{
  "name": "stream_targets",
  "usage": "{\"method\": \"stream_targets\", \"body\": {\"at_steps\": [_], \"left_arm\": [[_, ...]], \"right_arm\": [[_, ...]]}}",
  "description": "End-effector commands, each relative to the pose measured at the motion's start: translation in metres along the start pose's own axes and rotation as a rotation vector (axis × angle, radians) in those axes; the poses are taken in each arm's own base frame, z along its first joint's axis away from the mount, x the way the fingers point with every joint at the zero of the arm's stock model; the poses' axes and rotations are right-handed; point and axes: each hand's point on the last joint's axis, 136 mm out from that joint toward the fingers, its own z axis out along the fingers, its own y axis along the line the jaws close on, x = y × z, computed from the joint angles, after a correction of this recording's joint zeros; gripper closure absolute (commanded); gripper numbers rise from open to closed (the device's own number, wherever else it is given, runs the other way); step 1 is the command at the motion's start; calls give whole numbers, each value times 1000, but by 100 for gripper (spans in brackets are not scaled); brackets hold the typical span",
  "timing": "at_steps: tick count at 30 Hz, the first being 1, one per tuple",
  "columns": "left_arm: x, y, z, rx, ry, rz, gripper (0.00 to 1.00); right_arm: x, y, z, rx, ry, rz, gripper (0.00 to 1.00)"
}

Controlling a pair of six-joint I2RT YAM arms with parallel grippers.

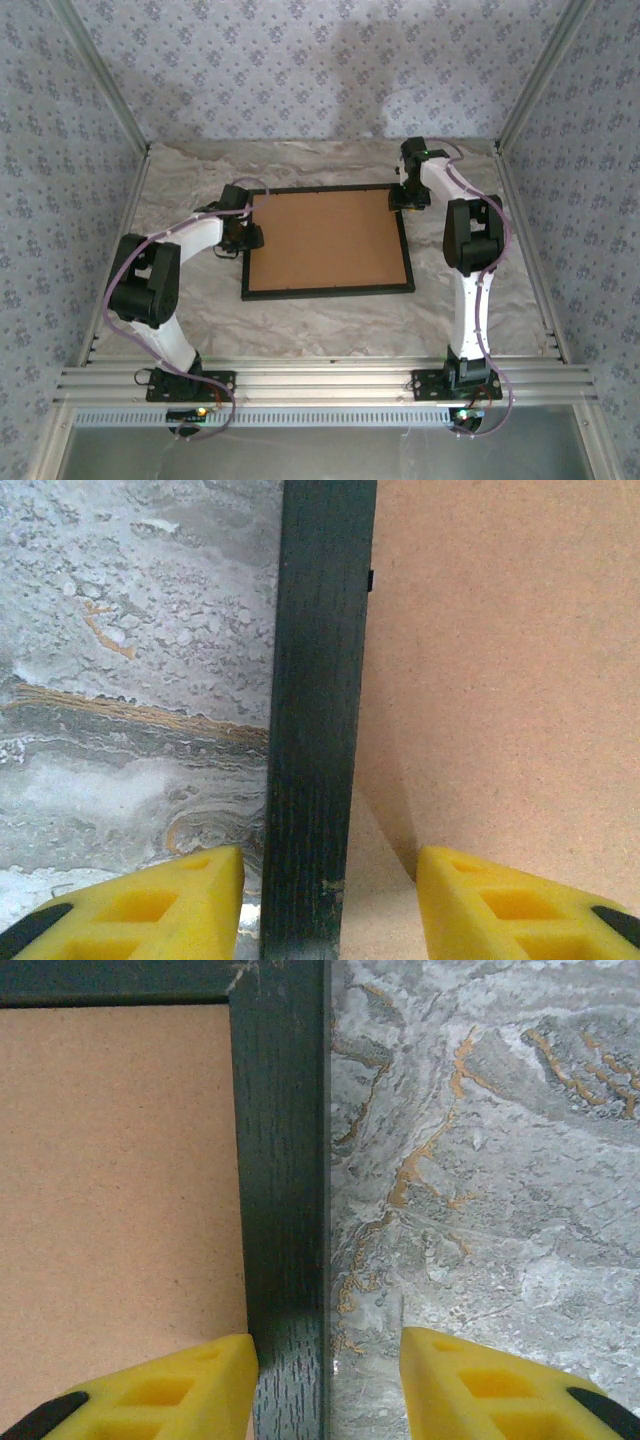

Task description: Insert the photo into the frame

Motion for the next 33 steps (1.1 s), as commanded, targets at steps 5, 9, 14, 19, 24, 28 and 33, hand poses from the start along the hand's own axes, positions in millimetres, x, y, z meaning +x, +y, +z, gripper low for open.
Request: {"method": "stream_targets", "body": {"at_steps": [5,9,14,19,24,28,33], "left_arm": [[-1,-6,4,-8,13,29,51],[0,-8,5,0,16,28,51],[0,-10,5,12,16,24,51],[1,-10,5,12,16,21,52],[1,-9,5,12,16,20,52],[2,-11,5,18,18,18,52],[2,-11,6,21,15,15,52]], "right_arm": [[35,16,38,-44,134,18,56],[36,21,40,-23,135,3,56],[38,30,42,-22,151,-16,54],[36,38,41,-60,151,-7,54],[32,46,39,-119,144,13,52],[30,45,38,-138,145,23,49],[23,51,31,-225,136,57,46]]}}
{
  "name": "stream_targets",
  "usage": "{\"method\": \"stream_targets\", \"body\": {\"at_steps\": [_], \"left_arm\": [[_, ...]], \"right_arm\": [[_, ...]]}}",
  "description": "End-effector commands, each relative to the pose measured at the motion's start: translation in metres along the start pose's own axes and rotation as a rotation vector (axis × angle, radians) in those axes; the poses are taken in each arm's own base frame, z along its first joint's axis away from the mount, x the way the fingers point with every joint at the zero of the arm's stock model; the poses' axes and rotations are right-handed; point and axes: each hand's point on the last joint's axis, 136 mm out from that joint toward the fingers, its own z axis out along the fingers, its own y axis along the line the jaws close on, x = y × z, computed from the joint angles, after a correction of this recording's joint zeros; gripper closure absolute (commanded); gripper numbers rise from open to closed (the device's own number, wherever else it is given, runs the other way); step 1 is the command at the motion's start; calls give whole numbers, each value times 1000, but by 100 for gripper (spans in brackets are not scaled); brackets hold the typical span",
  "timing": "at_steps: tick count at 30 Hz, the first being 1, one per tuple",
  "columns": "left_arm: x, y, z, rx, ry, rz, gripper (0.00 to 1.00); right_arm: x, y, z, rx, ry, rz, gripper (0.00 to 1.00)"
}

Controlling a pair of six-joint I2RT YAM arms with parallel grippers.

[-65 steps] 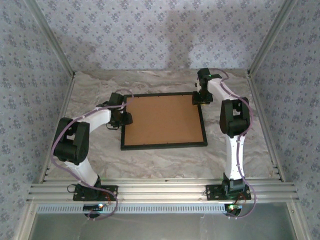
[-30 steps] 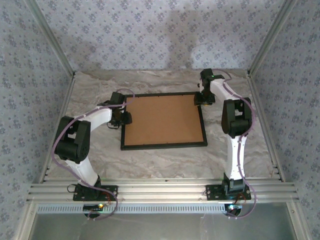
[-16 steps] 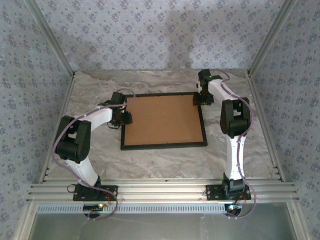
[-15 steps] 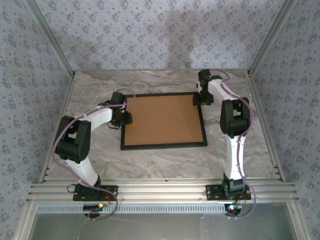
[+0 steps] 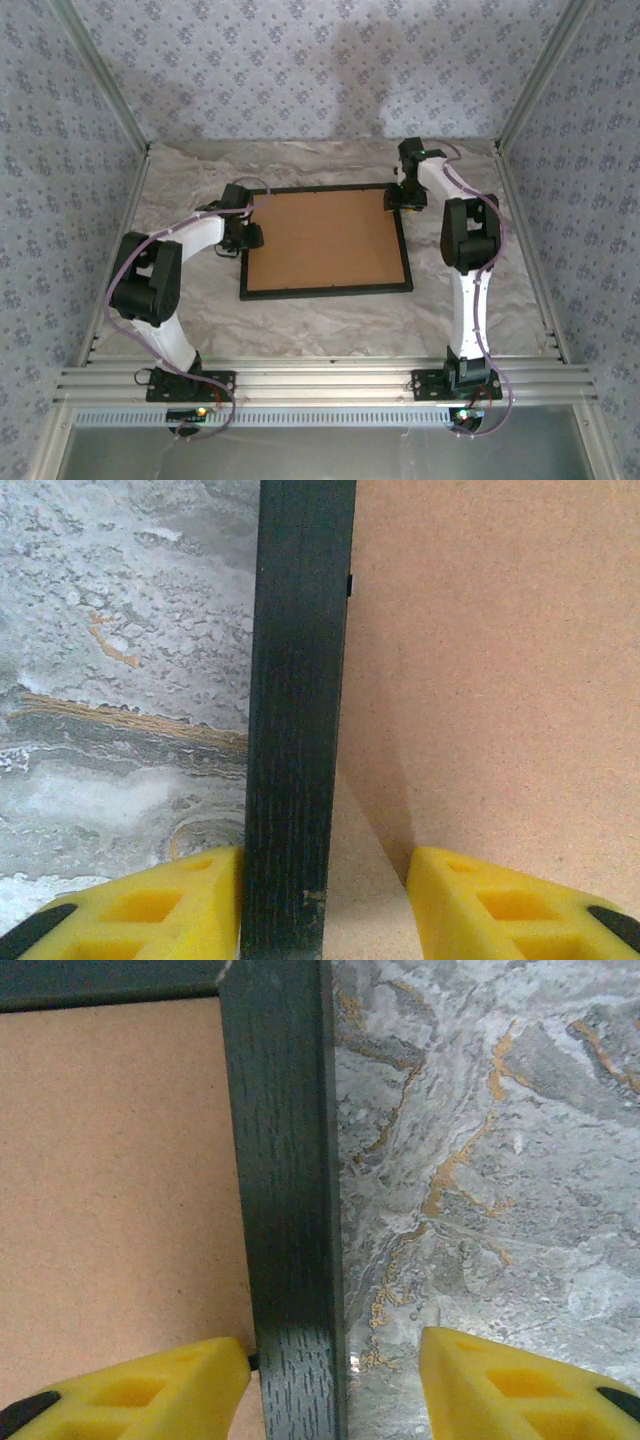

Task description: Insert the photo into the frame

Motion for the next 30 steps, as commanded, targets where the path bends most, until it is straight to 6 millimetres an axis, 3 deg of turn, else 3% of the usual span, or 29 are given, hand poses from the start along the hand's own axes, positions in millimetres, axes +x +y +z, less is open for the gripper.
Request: {"method": "stream_targets", "body": {"at_steps": [1,11,19,23,30], "left_arm": [[2,-10,4,37,12,7,52],[0,-6,0,20,3,12,52],[-8,6,-6,7,-20,-9,52],[-11,11,-8,2,-26,-15,52],[-11,11,-8,2,-24,-18,60]], "right_arm": [[24,40,25,-208,122,21,46],[1,28,-10,-284,33,71,44],[-10,-2,-58,-117,-85,51,43],[-8,-16,-58,-42,-93,51,43],[-8,-21,-32,62,-39,5,44]]}}
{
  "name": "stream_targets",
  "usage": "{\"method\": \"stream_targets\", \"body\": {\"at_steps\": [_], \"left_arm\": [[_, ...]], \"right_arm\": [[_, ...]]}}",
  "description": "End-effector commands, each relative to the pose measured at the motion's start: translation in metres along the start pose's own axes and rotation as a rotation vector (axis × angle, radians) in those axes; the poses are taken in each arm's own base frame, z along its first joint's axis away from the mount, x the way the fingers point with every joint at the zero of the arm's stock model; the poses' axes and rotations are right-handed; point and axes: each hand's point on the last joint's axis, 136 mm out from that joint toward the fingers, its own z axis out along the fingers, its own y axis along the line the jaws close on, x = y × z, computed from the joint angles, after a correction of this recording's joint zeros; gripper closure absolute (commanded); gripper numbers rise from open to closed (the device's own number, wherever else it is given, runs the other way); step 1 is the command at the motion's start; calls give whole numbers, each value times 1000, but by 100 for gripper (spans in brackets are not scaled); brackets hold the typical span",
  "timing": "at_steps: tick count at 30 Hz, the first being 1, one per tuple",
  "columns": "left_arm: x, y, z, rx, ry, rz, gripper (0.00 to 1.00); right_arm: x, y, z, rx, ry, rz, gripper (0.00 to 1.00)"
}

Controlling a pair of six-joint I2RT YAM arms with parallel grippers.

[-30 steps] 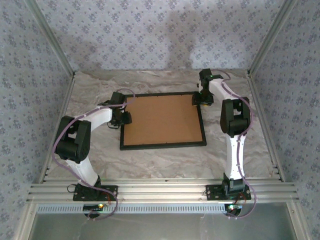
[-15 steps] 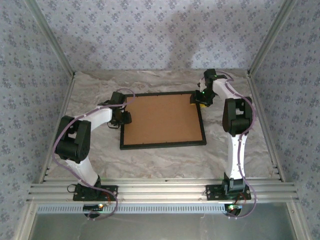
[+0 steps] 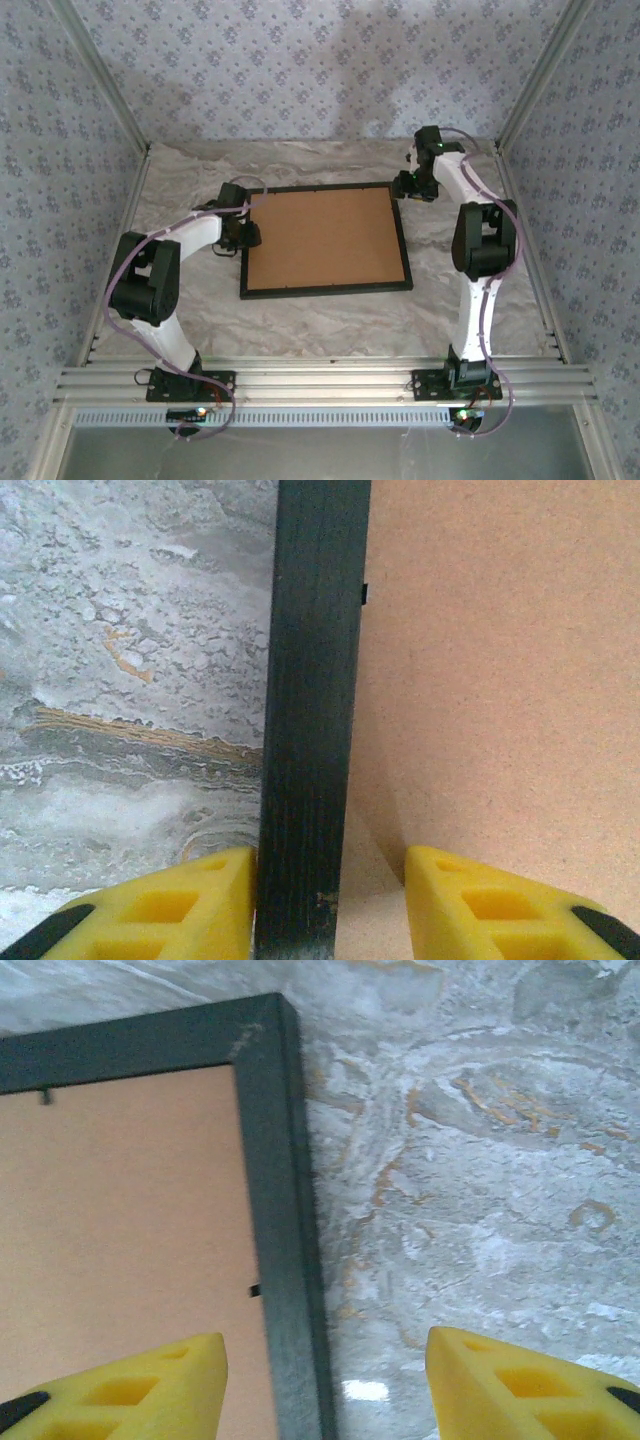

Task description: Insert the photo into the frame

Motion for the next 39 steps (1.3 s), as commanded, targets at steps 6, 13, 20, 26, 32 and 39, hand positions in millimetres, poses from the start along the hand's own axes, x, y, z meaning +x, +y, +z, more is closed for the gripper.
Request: {"method": "stream_targets", "body": {"at_steps": [6,13,20,26,32,39], "left_arm": [[-5,1,-8,-9,-14,20,65],[-4,-1,-6,-10,-7,27,66],[-3,-1,-6,-9,-8,31,66],[-4,-3,-6,-5,-10,32,66],[-3,-7,-6,5,-9,34,66],[1,-13,-1,19,3,38,67]], "right_arm": [[11,-8,29,147,88,-83,44],[10,-6,34,158,88,-100,44],[22,-4,44,158,129,-106,44],[34,5,50,152,151,-125,45],[48,13,52,158,186,-140,45],[54,16,54,144,199,-108,45]]}}
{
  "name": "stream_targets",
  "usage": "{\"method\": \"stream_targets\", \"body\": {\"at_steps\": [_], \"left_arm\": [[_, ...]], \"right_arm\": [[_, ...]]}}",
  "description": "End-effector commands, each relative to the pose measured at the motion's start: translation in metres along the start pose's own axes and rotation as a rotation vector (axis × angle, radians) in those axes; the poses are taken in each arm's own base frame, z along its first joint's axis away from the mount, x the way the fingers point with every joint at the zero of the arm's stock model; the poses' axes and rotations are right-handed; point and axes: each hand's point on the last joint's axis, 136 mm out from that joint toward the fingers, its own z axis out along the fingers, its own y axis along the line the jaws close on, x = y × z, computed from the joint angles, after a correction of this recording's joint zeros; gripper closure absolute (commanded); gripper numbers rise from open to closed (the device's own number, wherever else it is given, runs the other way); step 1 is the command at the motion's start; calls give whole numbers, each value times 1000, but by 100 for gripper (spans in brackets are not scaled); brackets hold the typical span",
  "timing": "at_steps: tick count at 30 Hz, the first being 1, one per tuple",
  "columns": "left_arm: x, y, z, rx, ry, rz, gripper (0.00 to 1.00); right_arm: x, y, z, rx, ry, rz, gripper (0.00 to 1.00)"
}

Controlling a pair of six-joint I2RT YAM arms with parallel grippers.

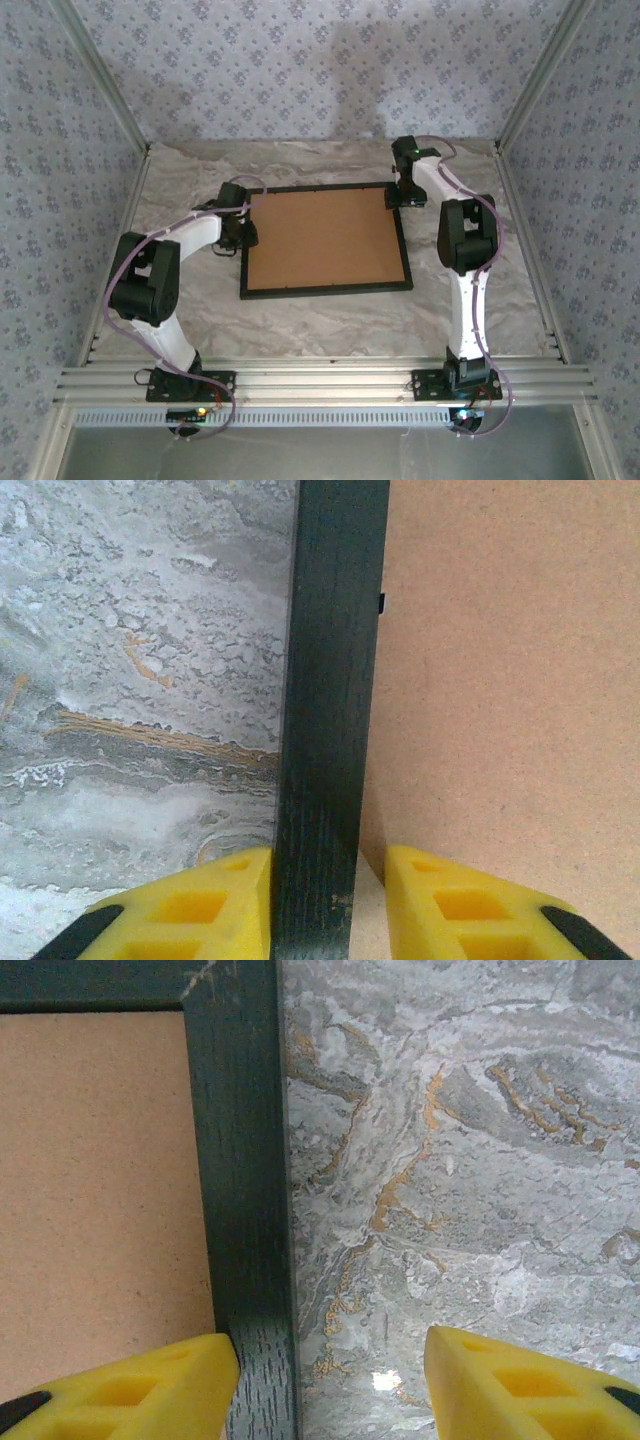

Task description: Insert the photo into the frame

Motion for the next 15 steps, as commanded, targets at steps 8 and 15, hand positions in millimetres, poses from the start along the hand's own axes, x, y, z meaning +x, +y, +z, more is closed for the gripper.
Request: {"method": "stream_targets", "body": {"at_steps": [8,15], "left_arm": [[2,-17,1,40,11,28,67],[2,-23,4,52,16,33,68]], "right_arm": [[47,33,26,-65,163,-25,45],[58,50,34,-82,195,-25,45]]}}
